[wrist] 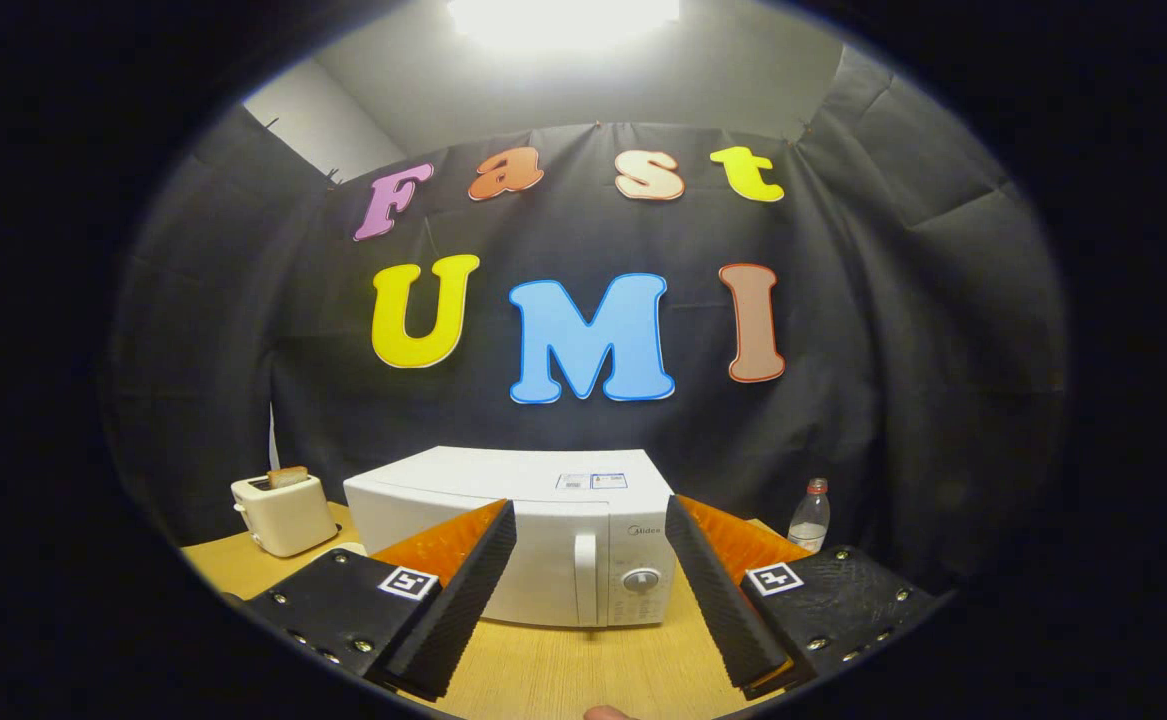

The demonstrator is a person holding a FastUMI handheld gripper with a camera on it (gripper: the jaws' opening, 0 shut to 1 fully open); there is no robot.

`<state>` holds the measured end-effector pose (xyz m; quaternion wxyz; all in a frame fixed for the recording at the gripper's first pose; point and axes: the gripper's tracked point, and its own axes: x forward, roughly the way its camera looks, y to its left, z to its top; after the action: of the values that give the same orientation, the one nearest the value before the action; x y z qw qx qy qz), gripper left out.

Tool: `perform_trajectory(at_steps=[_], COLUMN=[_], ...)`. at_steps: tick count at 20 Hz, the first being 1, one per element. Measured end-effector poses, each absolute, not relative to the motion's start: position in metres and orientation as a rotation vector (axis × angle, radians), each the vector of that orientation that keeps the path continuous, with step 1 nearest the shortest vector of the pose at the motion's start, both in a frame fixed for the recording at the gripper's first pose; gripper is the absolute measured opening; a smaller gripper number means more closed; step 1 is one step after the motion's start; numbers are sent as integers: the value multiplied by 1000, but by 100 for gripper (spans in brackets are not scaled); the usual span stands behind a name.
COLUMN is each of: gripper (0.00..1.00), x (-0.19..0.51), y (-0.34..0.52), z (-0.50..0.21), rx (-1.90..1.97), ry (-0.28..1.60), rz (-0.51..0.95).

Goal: Open the microwave, put the food inside, and close the microwave door.

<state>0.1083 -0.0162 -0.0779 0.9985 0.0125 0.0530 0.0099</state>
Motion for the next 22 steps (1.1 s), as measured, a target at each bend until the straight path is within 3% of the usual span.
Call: perform_trajectory(at_steps=[22], gripper=[96], x=[218], y=[-17], z=[-227], rx=[60], ry=[308], rz=[59])
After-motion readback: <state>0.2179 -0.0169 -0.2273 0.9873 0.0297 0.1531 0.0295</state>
